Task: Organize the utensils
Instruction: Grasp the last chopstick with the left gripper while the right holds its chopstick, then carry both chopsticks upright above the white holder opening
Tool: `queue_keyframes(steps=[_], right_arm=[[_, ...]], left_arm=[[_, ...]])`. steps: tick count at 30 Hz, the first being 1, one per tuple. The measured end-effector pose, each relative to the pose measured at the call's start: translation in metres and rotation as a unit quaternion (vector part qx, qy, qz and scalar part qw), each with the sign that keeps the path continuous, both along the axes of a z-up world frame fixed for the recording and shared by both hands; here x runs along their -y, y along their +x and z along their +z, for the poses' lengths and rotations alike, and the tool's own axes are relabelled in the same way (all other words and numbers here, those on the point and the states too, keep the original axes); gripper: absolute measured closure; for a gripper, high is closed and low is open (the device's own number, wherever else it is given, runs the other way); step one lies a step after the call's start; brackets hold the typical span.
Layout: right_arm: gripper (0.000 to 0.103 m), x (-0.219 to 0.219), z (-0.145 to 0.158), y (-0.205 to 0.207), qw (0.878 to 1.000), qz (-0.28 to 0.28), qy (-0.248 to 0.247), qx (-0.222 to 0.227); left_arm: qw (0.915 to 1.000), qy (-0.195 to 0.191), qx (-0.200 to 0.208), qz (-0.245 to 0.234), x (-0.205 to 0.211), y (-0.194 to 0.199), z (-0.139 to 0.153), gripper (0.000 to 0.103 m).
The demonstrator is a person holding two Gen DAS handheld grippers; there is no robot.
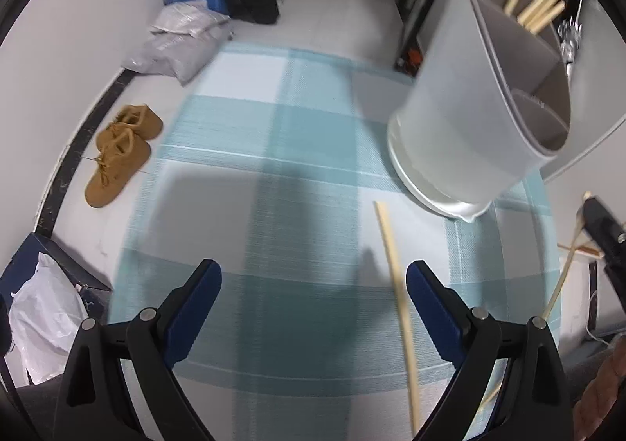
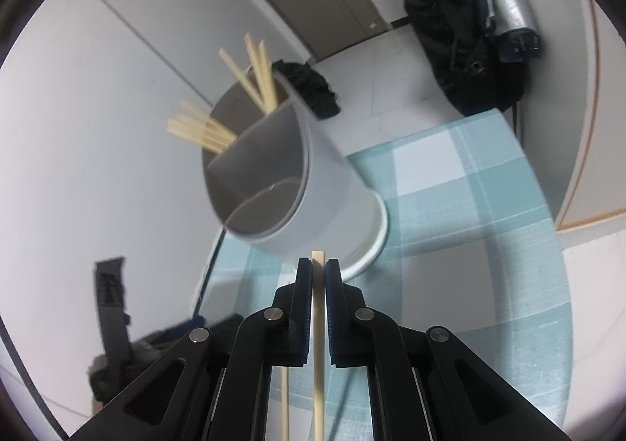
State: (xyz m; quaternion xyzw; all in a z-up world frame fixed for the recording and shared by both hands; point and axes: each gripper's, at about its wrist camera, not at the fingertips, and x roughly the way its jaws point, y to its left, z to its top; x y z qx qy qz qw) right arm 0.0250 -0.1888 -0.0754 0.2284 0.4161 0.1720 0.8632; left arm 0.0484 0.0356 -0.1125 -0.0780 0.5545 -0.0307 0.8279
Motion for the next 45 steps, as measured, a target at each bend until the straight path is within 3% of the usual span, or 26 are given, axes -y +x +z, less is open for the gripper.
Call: queue_keyframes(steps=[5, 11, 15, 22, 24, 26, 31, 36, 45], right_arm=[[0.097, 0.019, 0.006, 0.003, 1.0, -0.015, 0.009, 0.005], [0.097, 0.043, 0.012, 0.001, 0.999, -0.036, 0.015, 0.006], [0.097, 0.048, 0.017, -0.001, 0.999, -0.04, 0.008, 0.016], [0.097, 0.053, 0.019, -0.004, 0.999, -0.041, 0.004, 0.02], [0.097, 0.053, 0.019, -0.006, 0.999, -0.04, 0.003, 0.021], [0.097, 0.052, 0.02, -0.008, 0.999, -0.038, -0.002, 0.022], [0.097, 0.051, 0.024, -0.011, 0.999, -0.04, -0.003, 0.03], [0.097, 0.046, 0.028, -0.015, 0.998, -0.039, -0.011, 0.039], [0.097, 0.033, 0.037, -0.029, 0.997, -0.027, -0.034, 0.069]], left_arm=[[0.9999, 0.005, -0.012, -0.005, 0.012, 0.01, -0.008, 0.01], [0.9986, 0.051, -0.011, 0.007, 0.023, 0.02, -0.014, 0.014], [0.9971, 0.073, -0.017, 0.014, 0.026, 0.022, -0.02, 0.032], [0.9974, 0.072, -0.007, 0.006, 0.039, 0.016, -0.016, 0.063], [0.9976, 0.069, -0.004, 0.007, 0.041, 0.015, -0.014, 0.087], [0.9979, 0.064, -0.006, 0.006, 0.043, 0.019, -0.014, 0.098], [0.998, 0.059, -0.015, 0.018, 0.043, 0.027, -0.014, 0.101], [0.999, 0.032, -0.008, 0.031, 0.037, 0.028, -0.006, 0.101], [0.9952, -0.022, 0.088, 0.037, 0.03, 0.003, 0.047, 0.101]])
